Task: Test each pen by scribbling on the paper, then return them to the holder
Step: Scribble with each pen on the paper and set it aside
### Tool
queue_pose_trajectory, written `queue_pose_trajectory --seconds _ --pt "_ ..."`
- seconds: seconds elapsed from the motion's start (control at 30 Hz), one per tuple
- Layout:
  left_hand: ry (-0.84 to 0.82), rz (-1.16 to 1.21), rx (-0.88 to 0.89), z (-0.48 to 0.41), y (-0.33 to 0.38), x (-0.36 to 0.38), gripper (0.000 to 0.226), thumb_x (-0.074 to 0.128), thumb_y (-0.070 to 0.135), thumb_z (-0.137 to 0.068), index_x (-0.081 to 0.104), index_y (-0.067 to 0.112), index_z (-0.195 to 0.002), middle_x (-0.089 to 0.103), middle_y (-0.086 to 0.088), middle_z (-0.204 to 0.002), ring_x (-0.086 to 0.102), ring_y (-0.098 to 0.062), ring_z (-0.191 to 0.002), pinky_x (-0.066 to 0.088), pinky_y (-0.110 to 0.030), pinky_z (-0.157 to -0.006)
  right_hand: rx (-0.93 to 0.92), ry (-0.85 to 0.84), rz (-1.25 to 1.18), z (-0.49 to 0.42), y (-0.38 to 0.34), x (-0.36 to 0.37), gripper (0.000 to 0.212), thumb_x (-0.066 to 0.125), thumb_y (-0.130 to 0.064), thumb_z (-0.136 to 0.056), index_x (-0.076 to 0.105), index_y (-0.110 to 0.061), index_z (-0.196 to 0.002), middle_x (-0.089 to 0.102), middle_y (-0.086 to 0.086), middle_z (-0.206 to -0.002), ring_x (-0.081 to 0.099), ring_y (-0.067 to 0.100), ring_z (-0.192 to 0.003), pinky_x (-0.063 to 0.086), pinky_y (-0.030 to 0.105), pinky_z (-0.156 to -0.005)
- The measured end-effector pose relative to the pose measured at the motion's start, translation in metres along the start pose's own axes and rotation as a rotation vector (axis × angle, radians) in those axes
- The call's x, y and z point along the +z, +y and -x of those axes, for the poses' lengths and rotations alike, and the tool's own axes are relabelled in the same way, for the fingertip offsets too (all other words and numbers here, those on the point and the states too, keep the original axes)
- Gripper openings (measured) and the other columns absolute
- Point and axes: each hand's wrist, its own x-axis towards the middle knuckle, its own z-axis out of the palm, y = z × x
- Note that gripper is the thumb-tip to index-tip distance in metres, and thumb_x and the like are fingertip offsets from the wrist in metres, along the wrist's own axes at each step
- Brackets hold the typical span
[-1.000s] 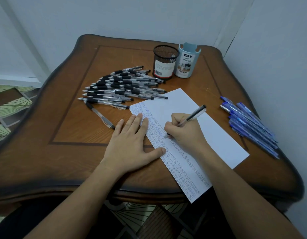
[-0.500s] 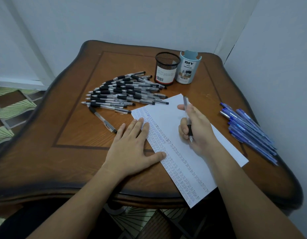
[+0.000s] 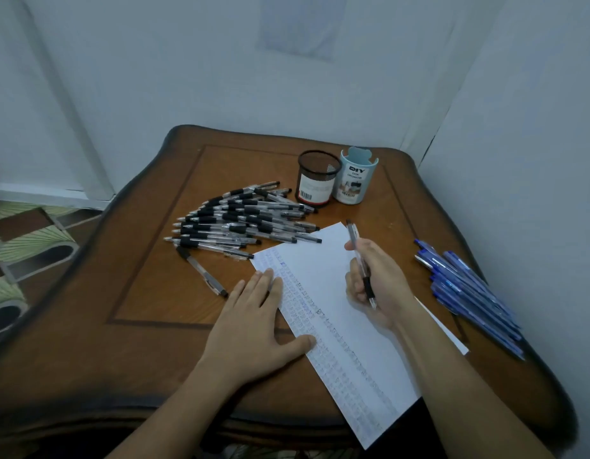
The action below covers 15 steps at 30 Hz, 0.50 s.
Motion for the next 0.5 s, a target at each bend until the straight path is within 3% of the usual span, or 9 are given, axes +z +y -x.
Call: queue_pose_trajectory --seconds 0.1,0.27,0.4,0.5 --pt "-0.002 0.011 0.006 0.002 0.0 -0.002 0.12 0.002 0.094 -0.062 -0.004 0.022 -0.157 -0.017 0.003 -0.163 -0.021 -0.004 -0.142 -0.019 -0.028 -0.113 -0.018 0.083 0.287 -0.027 -0.009 -0.009 0.017 0.049 -0.018 -0.102 0.059 -0.007 -0.111 0.052 0.003 -0.06 0.042 0.017 -0.052 0.032 0.03 -0.049" --pt "-0.017 0.024 0.008 0.004 0.0 -0.004 0.118 0.004 0.094 -0.064 -0.007 0.022 -0.157 -0.02 0.004 -0.162 -0.026 0.0 -0.135 -0.021 -0.026 -0.112 -0.145 0.239 0.919 -0.082 -0.033 -0.031 0.027 0.054 -0.011 -0.097 0.059 -0.013 -0.123 0.061 0.004 -0.109 0.054 0.018 -0.09 0.039 0.029 -0.076" --pt "-0.037 0.045 0.003 0.004 0.0 -0.007 0.115 0.013 0.093 -0.07 -0.007 0.02 -0.157 -0.02 0.006 -0.161 -0.025 0.001 -0.135 -0.022 -0.024 -0.11 -0.153 0.176 1.03 -0.103 -0.033 -0.03 0.037 0.06 -0.011 -0.096 0.059 -0.013 -0.133 0.063 0.007 -0.127 0.056 0.022 -0.107 0.039 0.028 -0.087" --pt "-0.021 0.058 0.009 0.004 -0.001 -0.007 0.121 0.005 0.093 -0.062 -0.005 0.019 -0.157 -0.018 0.005 -0.162 -0.024 0.0 -0.135 -0.022 -0.023 -0.109 -0.187 0.125 1.045 -0.109 -0.031 -0.024 0.044 0.063 -0.018 -0.096 0.056 -0.014 -0.139 0.065 0.007 -0.127 0.059 0.025 -0.111 0.042 0.029 -0.088"
